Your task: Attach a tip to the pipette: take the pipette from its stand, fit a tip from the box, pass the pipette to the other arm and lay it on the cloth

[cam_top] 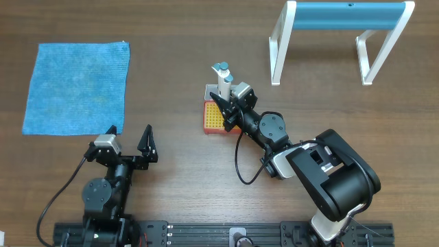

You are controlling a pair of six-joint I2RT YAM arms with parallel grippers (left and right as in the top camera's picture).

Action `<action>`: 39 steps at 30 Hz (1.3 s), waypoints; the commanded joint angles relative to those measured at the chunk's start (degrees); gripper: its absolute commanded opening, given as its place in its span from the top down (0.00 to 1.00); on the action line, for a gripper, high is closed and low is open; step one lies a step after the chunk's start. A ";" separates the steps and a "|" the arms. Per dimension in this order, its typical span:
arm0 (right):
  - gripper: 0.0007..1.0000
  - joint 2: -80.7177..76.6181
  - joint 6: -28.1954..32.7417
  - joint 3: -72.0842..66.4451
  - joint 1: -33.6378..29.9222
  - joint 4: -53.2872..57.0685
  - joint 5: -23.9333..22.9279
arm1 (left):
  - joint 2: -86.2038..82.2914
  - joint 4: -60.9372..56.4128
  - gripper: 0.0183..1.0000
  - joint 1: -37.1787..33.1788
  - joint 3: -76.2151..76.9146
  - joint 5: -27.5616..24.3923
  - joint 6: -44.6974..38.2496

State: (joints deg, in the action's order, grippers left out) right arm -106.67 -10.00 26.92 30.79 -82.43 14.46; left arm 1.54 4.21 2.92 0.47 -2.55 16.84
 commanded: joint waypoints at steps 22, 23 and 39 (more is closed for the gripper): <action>0.92 -0.50 1.73 1.14 0.11 0.13 -0.92 | -0.48 0.31 0.00 -0.28 -0.15 0.61 0.28; 0.93 -0.50 1.73 1.18 0.11 -0.09 -0.92 | -0.48 0.33 0.00 -0.28 -0.15 0.61 0.28; 0.92 -0.74 1.73 1.62 0.11 0.79 -0.92 | -0.48 0.31 0.00 -0.28 -0.15 0.61 0.28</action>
State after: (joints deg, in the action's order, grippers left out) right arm -106.72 -8.73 27.35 30.76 -81.49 14.06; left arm 1.54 4.21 2.92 0.47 -2.55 16.84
